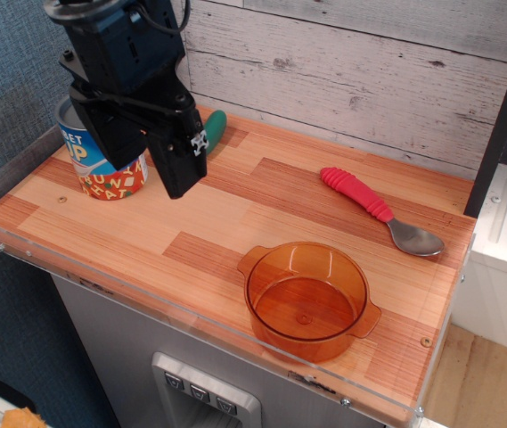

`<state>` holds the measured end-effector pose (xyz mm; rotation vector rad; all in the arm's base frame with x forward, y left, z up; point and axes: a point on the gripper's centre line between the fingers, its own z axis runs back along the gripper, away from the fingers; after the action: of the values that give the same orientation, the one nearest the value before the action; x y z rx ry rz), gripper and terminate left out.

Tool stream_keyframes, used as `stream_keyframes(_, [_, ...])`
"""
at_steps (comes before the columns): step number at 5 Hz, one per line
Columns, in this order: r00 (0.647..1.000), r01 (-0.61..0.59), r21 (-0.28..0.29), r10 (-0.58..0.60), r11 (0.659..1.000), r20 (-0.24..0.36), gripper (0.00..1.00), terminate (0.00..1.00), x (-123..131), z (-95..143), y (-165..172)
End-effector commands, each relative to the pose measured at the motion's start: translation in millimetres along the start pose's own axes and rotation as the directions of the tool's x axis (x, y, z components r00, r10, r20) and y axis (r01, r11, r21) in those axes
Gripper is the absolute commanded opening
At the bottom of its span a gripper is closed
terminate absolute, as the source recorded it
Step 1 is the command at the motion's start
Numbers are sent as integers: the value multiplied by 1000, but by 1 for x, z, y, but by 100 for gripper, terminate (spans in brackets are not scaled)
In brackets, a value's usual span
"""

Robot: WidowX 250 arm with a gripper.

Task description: Place the can to the left of the orange pot

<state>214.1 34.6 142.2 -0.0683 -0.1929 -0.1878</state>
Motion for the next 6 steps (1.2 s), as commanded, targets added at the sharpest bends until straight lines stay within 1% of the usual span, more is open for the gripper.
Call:
stream_keyframes(1, [1000, 0, 0, 0, 1000, 0, 100, 0, 0, 0, 0])
stream_keyframes(2, [969, -240, 44, 236, 970, 75, 100, 0, 8, 6, 26])
stream_keyframes(3, [882, -462, 115, 440, 880, 171, 100, 0, 19, 11, 53])
stream_keyframes(4, [752, -653, 204, 593, 730, 287, 100, 0, 30, 18, 85])
stream_keyframes(5, [583, -812, 231, 721, 536, 375, 100, 0, 41, 20, 125])
stream_keyframes(6, [426, -905, 207, 806, 372, 410, 100, 0, 48, 18, 160])
